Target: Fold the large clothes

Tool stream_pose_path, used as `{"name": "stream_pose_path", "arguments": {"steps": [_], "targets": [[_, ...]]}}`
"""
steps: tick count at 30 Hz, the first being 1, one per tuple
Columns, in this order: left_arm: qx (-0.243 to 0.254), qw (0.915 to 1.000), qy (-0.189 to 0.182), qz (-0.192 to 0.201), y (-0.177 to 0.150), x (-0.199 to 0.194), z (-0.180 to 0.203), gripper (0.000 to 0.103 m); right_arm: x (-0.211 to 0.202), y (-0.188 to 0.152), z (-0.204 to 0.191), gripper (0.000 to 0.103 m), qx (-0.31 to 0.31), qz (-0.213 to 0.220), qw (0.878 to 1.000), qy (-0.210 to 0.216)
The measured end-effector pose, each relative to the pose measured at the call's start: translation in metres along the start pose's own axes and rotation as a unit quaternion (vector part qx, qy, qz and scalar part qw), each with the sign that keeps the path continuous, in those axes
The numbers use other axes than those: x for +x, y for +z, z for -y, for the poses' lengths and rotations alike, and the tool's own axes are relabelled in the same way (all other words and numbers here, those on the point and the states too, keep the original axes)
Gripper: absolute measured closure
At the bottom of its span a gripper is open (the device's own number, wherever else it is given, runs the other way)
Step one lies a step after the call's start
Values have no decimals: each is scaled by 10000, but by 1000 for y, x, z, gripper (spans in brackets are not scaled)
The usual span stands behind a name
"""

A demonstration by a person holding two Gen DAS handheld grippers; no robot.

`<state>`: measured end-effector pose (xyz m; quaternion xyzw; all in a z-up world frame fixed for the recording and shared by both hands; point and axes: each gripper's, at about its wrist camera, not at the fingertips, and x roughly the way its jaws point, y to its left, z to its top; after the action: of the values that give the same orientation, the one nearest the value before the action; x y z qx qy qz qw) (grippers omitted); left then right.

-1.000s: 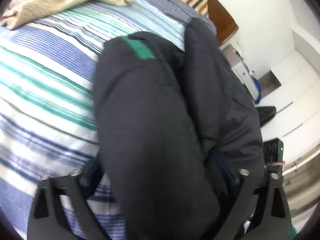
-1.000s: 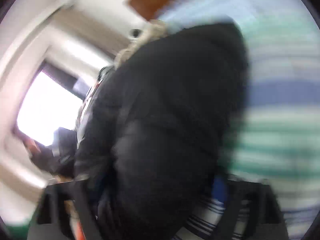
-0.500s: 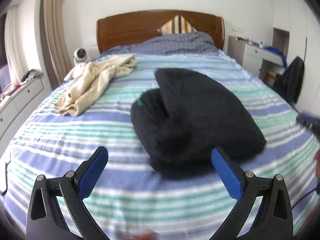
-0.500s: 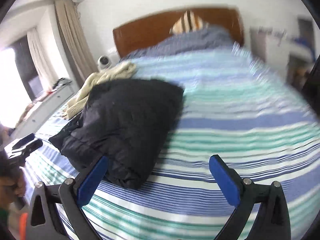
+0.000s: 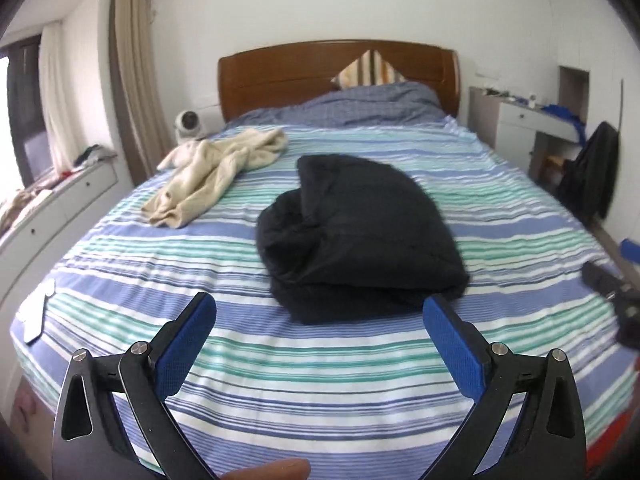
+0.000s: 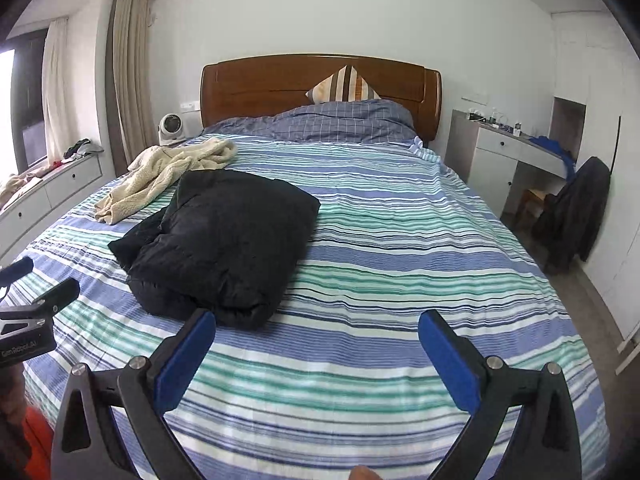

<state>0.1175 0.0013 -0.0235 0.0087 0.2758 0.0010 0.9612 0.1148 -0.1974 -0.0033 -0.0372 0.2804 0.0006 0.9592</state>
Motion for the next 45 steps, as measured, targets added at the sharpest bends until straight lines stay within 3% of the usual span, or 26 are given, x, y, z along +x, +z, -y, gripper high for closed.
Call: {"name": "stream_pose_path", "arguments": {"steps": [7,15,37,45], "targets": [[-158,9995,154,-209,-6,-14,3,0,-7,-12,-8,0,-21,-157,9999,-40],[-190,9987,0,-479,-8,-15,-1,0,-16,-19,-11,0,61,-301,9995,-36],[-20,9993,99,-352,0,-40,3,0,-37,-12,-17,0,11,-377,9992,156],[-10,9991,113,-417,-2,-41,1,0,-31,-18,-18,0,-13,-661,9973,312]]}}
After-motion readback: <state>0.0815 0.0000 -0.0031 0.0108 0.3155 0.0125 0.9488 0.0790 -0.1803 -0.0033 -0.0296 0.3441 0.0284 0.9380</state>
